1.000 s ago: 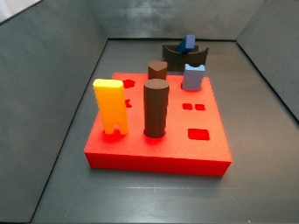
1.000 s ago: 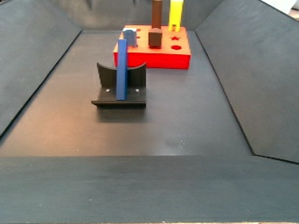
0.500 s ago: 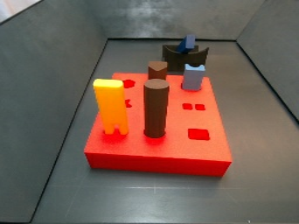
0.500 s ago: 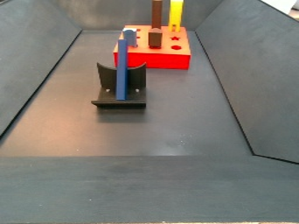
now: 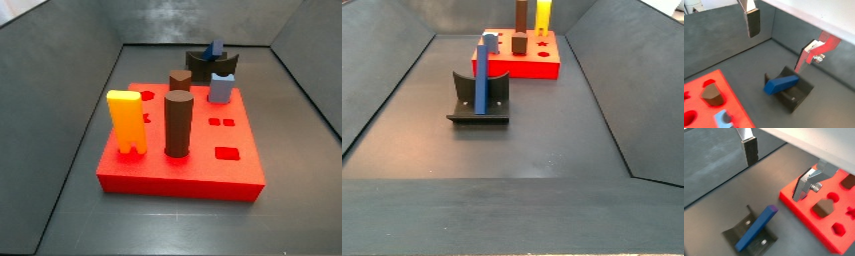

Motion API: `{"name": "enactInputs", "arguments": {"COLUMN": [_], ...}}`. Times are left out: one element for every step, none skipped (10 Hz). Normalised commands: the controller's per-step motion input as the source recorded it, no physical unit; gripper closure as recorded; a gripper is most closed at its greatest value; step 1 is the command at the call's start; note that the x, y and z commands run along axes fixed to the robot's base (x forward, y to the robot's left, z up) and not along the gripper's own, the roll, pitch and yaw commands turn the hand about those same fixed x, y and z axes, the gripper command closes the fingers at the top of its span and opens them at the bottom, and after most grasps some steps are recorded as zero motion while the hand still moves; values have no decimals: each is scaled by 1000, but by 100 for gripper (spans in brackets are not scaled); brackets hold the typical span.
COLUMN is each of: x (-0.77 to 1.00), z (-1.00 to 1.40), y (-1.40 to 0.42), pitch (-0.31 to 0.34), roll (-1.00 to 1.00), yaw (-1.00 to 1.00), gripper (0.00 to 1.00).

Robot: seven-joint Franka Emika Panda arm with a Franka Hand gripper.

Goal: Pick up the rectangle object. Move up. Place the rectangle object on the fixture. Regrasp the rectangle object. Move to above the board. Insert the rectangle object.
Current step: Regrasp the rectangle object.

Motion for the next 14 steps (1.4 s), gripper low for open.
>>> {"name": "enactInputs", "arguments": {"x": [15,28,39,53,70,83,101,103,103,101,104,108,112,110], "z": [8,-1,-1,-3,-3,-5,-7,-8,-5,-10,-8,-10,-12,-12], "y": [-23,-24,-27,-28,-31,-37,-42,-44,-45,-47,-52,-53,-56,-51], "pitch": [40,47,57,68,88,107,135,157,178,200,218,198,160,129], "roll": [1000,1000,1000,1000,1000,1000,1000,1000,1000,1000,945,763,524,357], "yaw": [24,27,31,36,44,53,69,85,109,142,193,213,233,240], "gripper": [0,0,0,0,0,0,0,0,0,0,0,0,0,0]}}
